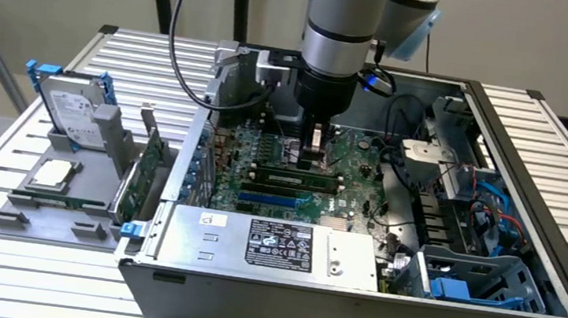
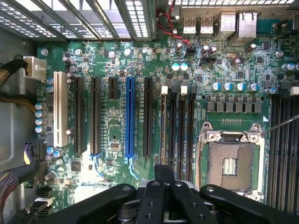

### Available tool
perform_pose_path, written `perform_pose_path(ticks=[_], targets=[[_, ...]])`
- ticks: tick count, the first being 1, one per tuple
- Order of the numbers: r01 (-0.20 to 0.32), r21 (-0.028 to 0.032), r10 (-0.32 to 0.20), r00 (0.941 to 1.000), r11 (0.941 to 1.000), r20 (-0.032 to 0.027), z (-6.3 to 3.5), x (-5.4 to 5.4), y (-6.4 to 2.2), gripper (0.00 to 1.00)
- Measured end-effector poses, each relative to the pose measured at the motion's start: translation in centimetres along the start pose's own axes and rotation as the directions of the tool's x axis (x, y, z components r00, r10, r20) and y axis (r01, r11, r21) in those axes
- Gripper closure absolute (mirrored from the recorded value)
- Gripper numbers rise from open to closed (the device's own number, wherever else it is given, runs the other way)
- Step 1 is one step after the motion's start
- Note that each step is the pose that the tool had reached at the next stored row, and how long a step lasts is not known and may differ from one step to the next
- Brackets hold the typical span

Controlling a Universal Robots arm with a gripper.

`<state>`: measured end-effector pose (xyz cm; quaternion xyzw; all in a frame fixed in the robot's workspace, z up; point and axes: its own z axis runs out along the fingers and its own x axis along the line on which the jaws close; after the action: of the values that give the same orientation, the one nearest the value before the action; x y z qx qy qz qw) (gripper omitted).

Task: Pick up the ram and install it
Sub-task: 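Press down the ram until it locks into place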

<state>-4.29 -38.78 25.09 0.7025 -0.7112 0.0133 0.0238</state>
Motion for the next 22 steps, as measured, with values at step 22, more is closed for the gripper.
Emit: perform_pose_path(ticks=[22], targets=[[-0.001,0.0092,0.001,1.0000,1.0000,0.0026,1.80,-0.3,0.08,1.00]])
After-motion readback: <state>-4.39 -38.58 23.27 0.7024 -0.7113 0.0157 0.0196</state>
